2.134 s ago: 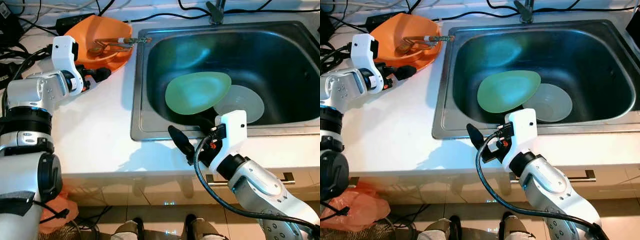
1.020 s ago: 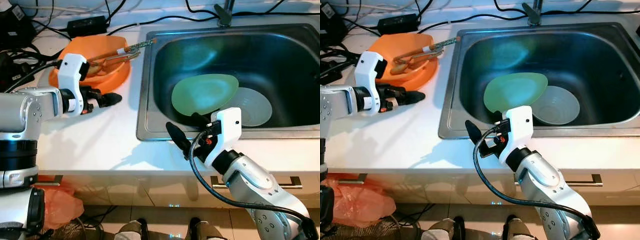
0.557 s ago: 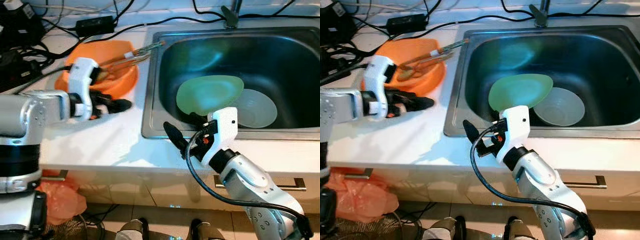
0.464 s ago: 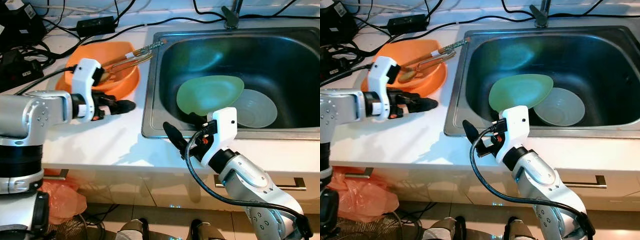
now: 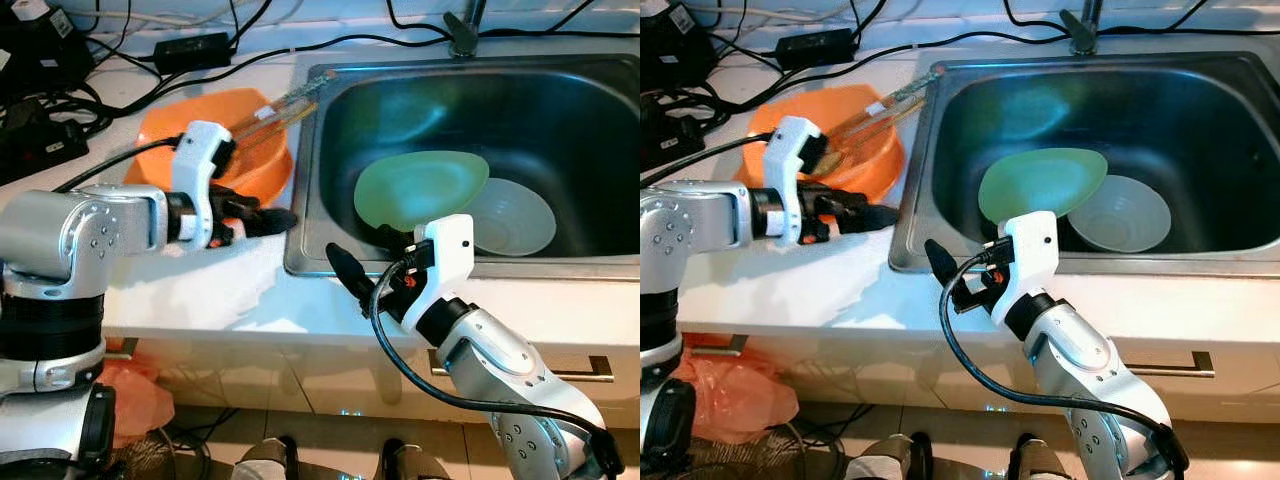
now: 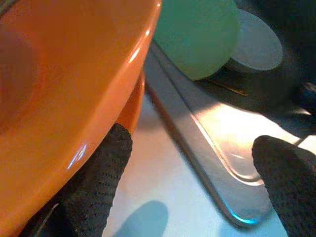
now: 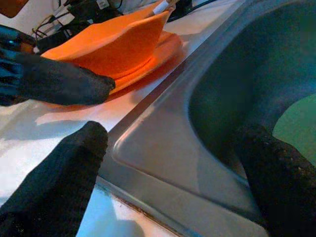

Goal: Kitchen organization

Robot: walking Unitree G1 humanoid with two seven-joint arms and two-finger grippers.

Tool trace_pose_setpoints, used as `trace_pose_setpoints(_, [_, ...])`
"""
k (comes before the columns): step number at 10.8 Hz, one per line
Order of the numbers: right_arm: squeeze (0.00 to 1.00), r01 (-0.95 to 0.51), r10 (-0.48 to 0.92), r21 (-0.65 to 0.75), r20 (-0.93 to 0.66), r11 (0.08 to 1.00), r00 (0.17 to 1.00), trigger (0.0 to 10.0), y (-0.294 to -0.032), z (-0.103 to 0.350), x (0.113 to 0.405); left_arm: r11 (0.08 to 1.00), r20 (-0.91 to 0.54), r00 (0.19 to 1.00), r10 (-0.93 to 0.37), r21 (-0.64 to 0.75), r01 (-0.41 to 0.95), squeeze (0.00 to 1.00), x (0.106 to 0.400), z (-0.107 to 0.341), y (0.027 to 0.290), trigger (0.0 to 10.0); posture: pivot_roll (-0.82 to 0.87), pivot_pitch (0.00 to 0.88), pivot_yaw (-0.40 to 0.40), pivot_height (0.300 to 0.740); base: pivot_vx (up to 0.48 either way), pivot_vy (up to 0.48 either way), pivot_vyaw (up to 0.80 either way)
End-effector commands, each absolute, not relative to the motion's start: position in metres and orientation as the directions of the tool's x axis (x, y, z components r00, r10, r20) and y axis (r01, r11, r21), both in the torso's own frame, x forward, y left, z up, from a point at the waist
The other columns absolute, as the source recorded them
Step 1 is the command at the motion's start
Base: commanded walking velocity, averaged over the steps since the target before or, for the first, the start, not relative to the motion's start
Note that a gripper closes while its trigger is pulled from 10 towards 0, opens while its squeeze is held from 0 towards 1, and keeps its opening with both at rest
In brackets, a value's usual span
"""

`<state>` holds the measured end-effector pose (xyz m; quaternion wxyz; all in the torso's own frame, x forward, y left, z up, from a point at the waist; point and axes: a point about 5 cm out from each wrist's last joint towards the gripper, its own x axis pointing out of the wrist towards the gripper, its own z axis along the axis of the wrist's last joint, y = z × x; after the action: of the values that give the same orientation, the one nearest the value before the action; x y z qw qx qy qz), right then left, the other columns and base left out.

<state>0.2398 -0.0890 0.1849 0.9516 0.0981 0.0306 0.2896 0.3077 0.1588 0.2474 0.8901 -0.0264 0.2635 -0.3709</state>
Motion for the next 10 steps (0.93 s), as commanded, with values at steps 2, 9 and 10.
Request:
trace_pose_setpoints(2, [0.04,-0.546,0.56,0.212,-0.007,0.811,0.829,10.0,-0.089,0.183,0.239,0.669,-0.49,0.497,-0.716,-0.281,0.688,0.0,0.293,0.24,0.152,10.0,0.06,0.149,0.126,0.74,0.0,0.0,0.0])
trace_pose_setpoints(9, [0.04,-0.546,0.561,0.212,-0.008,0.81,0.828,10.0,-0.089,0.181,0.24,0.674,-0.444,0.552,-0.705,-0.181,0.716,0.0,0.29,0.255,0.148,10.0,0.08,0.146,0.122,0.74,0.0,0.0,0.0])
trace_pose_setpoints(10, [0.04,-0.547,0.561,0.213,-0.008,0.81,0.828,10.0,-0.089,0.181,0.241,0.692,-0.434,0.587,-0.684,-0.133,0.709,0.0,0.292,0.257,0.151,10.0,0.08,0.146,0.12,0.74,0.0,0.0,0.0])
